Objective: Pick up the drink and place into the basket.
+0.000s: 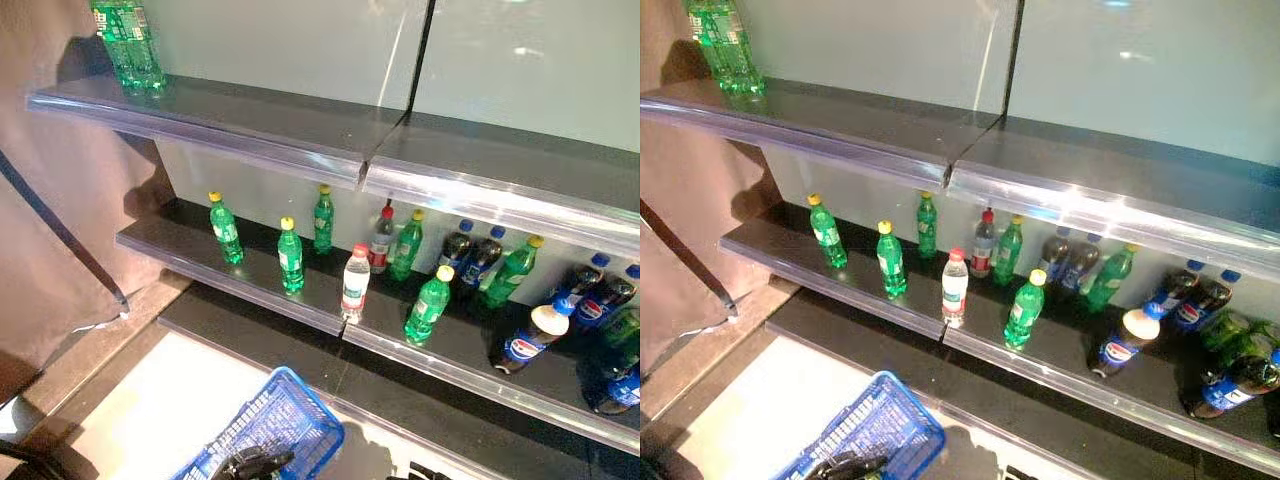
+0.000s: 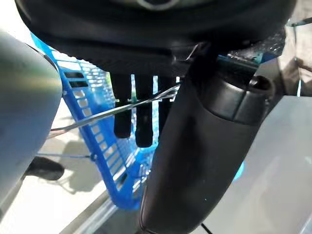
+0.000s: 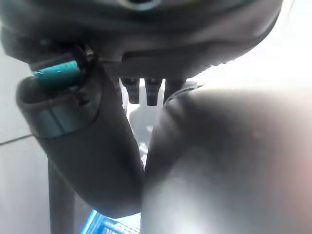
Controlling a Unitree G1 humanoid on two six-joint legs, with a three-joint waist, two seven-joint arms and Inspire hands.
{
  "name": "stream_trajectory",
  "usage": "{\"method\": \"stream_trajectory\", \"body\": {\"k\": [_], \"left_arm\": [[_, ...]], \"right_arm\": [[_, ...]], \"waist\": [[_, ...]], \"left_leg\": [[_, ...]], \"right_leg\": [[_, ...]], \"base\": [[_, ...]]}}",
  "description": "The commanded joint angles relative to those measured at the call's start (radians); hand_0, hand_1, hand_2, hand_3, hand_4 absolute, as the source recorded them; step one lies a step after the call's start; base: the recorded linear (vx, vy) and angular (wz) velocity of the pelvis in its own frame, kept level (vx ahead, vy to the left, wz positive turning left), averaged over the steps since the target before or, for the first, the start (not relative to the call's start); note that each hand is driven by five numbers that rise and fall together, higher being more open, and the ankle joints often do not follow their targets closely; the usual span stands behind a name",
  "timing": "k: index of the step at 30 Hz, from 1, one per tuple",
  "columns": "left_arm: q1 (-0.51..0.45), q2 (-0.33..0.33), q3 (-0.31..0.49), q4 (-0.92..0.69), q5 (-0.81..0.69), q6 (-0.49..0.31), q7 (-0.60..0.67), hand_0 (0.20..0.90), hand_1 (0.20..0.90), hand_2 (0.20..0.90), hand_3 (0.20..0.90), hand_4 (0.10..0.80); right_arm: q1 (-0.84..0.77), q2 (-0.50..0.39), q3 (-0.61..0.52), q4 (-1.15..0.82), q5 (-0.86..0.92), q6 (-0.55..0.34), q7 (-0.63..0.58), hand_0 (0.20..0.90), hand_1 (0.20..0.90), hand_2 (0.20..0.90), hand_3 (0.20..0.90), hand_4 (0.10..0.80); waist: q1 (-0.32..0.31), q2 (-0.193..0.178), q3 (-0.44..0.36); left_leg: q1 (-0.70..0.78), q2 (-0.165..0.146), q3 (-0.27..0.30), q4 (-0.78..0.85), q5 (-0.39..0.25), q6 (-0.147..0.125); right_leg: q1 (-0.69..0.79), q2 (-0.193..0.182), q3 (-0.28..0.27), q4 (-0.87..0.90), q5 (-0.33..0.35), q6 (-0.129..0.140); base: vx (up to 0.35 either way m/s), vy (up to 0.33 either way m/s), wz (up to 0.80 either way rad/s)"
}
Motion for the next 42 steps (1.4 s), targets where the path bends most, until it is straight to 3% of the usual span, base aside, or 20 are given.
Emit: {"method": "stream_trajectory", "body": {"k": [1,20,28,29,34,35,36,39,42], "left_arm": [[-0.006,0.026,0.0,0.024,0.055,-0.083,-0.009,0.3,0.3,0.3,0.2,0.1],[0.005,0.028,-0.002,0.013,0.064,-0.091,-0.008,0.3,0.3,0.3,0.2,0.1],[0.0,0.038,-0.011,-0.011,0.075,-0.077,-0.002,0.3,0.3,0.3,0.2,0.1],[0.001,0.044,-0.011,-0.021,0.082,-0.074,-0.003,0.3,0.3,0.3,0.2,0.1],[0.016,0.067,-0.016,-0.09,0.083,-0.044,0.019,0.3,0.3,0.3,0.2,0.1],[0.023,0.069,-0.014,-0.103,0.084,-0.041,0.024,0.3,0.3,0.3,0.2,0.1],[0.044,0.074,-0.004,-0.139,0.085,-0.035,0.034,0.3,0.3,0.3,0.2,0.1],[0.073,0.08,0.01,-0.177,0.077,-0.029,0.044,0.3,0.3,0.3,0.2,0.1],[0.087,0.088,0.021,-0.171,0.072,-0.042,0.031,0.3,0.3,0.3,0.2,0.1]], "right_arm": [[-0.044,-0.014,0.022,0.104,-0.035,0.004,0.033,0.9,0.9,0.9,0.9,0.8],[-0.046,-0.017,0.023,0.094,-0.049,0.0,0.019,0.9,0.9,0.9,0.9,0.8],[-0.068,-0.033,0.103,0.008,-0.192,-0.203,-0.037,0.9,0.9,0.9,0.9,0.8],[-0.073,-0.04,0.127,-0.036,-0.194,-0.231,-0.048,0.9,0.9,0.9,0.9,0.8],[-0.07,-0.079,0.191,-0.303,-0.141,-0.206,-0.063,0.9,0.9,0.9,0.9,0.8],[-0.063,-0.088,0.199,-0.389,-0.138,-0.172,-0.07,0.9,0.9,0.9,0.9,0.8],[-0.036,-0.112,0.212,-0.601,-0.119,-0.118,-0.085,0.9,0.9,0.9,0.9,0.8],[0.005,-0.154,0.211,-0.836,-0.091,-0.087,-0.078,0.9,0.9,0.9,0.9,0.8],[0.024,-0.192,0.201,-0.979,-0.101,-0.156,-0.022,0.9,0.9,0.9,0.9,0.8]], "waist": [[0.02,0.008,0.037],[0.02,0.01,0.035],[0.032,-0.003,0.04],[0.035,-0.008,0.042],[0.036,-0.028,0.051],[0.034,-0.031,0.052],[0.025,-0.038,0.055],[0.01,-0.044,0.055],[-0.002,-0.045,0.051]], "left_leg": [[-0.023,-0.075,-0.064,0.0,-0.023,0.045],[-0.004,-0.064,-0.056,0.004,-0.032,0.04],[-0.012,-0.06,-0.062,0.011,-0.028,0.034],[-0.014,-0.059,-0.062,0.01,-0.026,0.033],[-0.025,-0.051,-0.057,0.011,-0.019,0.029],[-0.027,-0.049,-0.055,0.011,-0.017,0.028],[-0.03,-0.046,-0.05,0.011,-0.015,0.028],[-0.032,-0.043,-0.042,0.008,-0.013,0.027],[-0.032,-0.041,-0.035,0.004,-0.013,0.027]], "right_leg": [[0.061,0.003,-0.033,0.034,-0.077,0.009],[0.075,0.01,-0.039,0.036,-0.091,0.002],[0.074,0.013,-0.045,0.038,-0.09,0.0],[0.074,0.013,-0.046,0.037,-0.089,0.002],[0.065,0.017,-0.044,0.039,-0.082,0.004],[0.062,0.017,-0.043,0.038,-0.081,0.004],[0.058,0.018,-0.04,0.038,-0.078,0.004],[0.051,0.019,-0.036,0.038,-0.075,0.005],[0.047,0.02,-0.032,0.035,-0.074,0.007]], "base": [[0.0,0.0,0.0],[0.001,-0.005,0.0],[-0.012,-0.022,0.0],[-0.031,-0.048,0.0],[-0.046,-0.063,0.0],[-0.054,-0.064,0.0],[-0.045,-0.054,-0.01],[-0.024,-0.029,0.0],[0.0,0.0,0.0]]}}
